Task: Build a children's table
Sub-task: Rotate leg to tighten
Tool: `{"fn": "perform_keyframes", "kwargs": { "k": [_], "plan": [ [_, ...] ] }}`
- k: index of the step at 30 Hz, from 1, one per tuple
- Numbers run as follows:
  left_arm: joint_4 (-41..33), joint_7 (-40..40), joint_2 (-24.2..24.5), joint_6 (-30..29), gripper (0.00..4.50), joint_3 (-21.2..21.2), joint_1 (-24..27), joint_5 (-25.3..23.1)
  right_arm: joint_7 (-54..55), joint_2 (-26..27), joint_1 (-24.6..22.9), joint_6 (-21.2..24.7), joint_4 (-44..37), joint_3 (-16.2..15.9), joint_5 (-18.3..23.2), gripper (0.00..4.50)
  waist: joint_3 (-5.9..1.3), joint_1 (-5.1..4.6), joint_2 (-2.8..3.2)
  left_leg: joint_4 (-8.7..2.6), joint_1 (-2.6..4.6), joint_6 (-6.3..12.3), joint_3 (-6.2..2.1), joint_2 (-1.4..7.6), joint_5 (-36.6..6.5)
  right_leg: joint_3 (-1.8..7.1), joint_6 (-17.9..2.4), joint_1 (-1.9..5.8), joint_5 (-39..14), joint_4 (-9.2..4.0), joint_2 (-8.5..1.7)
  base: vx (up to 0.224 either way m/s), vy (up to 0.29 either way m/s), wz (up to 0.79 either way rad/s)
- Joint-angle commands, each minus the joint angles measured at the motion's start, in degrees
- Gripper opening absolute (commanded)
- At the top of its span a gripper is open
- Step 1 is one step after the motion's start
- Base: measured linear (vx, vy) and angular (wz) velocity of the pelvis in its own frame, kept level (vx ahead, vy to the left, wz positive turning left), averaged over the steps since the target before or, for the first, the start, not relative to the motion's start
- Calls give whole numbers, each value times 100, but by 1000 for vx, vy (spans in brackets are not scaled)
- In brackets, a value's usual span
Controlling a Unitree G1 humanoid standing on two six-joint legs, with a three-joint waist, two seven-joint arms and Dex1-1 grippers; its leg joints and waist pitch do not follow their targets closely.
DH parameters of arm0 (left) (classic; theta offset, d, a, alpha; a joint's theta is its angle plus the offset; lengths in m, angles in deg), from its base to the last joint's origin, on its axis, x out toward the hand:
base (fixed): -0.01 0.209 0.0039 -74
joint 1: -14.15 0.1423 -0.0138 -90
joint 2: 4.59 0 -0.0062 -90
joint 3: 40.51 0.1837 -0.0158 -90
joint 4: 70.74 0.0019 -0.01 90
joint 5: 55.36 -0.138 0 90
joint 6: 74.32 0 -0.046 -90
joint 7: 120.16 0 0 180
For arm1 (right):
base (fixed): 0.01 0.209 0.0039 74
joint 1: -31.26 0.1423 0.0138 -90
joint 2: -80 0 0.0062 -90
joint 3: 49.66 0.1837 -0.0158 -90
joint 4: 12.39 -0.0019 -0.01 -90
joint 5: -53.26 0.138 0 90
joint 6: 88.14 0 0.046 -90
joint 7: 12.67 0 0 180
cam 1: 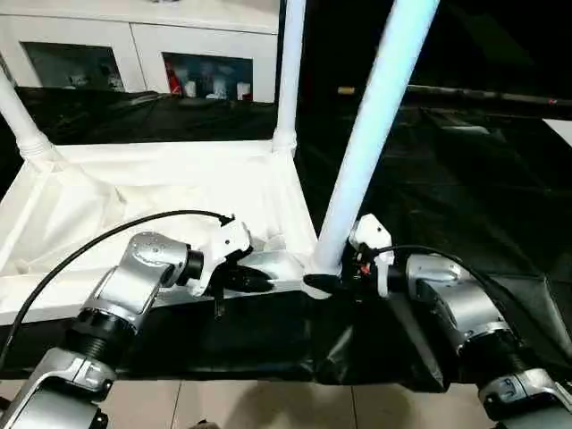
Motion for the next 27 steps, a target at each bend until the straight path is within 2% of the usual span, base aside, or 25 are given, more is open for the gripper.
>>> {"fn": "perform_keyframes", "kwargs": {
  "k": [1, 4, 8, 10, 12, 15, 17, 18, 20, 22, 24, 27],
  "plan": [
    [-61, 99, -75, -65, 0, 68, 33, 166, 45, -34, 4, 69, -128, -5, -77, 301, -332, -16, -5, -336, 75, 130, 31, 96, -1352, 180, -1185, 245, -1025, -394, -252, 0, 0, 0],
    [-74, 119, -69, -88, 0, 62, 33, 150, 45, -34, -7, 92, -149, -23, -64, 280, -335, -11, -12, -333, 75, 122, 31, 93, -1346, 181, -1185, 252, -1025, -392, -255, 0, 0, 0],
    [-2, -66, -108, -58, 0, 21, 9, 83, 429, 67, -11, 37, -2, 80, -134, 276, -337, -11, -9, -333, 72, 108, 31, 91, -1313, 180, -1188, 252, -991, -386, -255, 0, 0, 0],
    [192, -447, -232, -20, 0, -27, -71, -49, 1109, 234, 50, -25, 331, 244, -275, 276, -329, -28, -11, -342, 64, 41, 28, 82, -1346, 178, -1161, 247, -1088, -395, -257, 0, 0, 0],
    [453, -922, -412, 42, 0, -98, -186, -177, 1874, 422, 93, -25, 670, 410, -388, 276, -318, -58, -11, -354, 88, -66, 21, 81, -1525, 181, -1086, 227, -1413, -431, -261, 0, 0, 0],
    [606, -1214, -526, 17, 0, -137, -265, -247, 2319, 554, 100, -10, 839, 541, -392, 275, -317, -79, -21, -357, 78, -98, 14, 78, -1612, 185, -1003, 229, -1564, -447, -258, 0, 0, 0],
    [980, -1962, -848, -33, 0, -242, -484, -381, 3396, 876, 125, 72, 1176, 879, -341, 275, -311, -100, -4, -365, 88, -143, 11, 68, -1693, 193, -956, 202, -1712, -470, -262, 0, 0, 0],
    [1124, -2268, -990, -65, 0, -282, -578, -421, 3791, 1002, 147, 110, 1302, 984, -322, 275, -321, -108, -19, -365, 100, -182, 8, 67, -1699, 190, -935, 201, -1746, -473, -259, 0, 0, 0],
    [1335, -2745, -1257, -90, 0, -333, -721, -466, 4377, 1219, 250, 87, 1553, 1066, -365, 275, -323, -98, 15, -360, 120, -200, 4, 63, -1746, 188, -919, 189, -1765, -479, -258, 0, 0, 0],
    [1395, -2899, -1379, -81, 0, -325, -768, -488, 4592, 1331, 326, 34, 1690, 1107, -362, 275, -328, -109, -10, -358, 87, -162, 5, 53, -1737, 182, -889, 207, -1696, -477, -252, 0, 0, 0],
    [1437, -2970, -1473, -40, 0, -297, -799, -515, 4740, 1416, 399, -28, 1810, 1115, -383, 275, -343, -90, -3, -352, 66, -64, 7, 51, -1626, 176, -864, 228, -1538, -468, -263, 0, 0, 0],
    [1406, -2874, -1555, 38, 0, -212, -792, -544, 4618, 1524, 505, -162, 1856, 1064, -358, 275, -350, -96, 1, -344, 58, -33, 14, 45, -1604, 173, -885, 233, -1472, -466, -262, 0, 0, 0]
  ]
}}
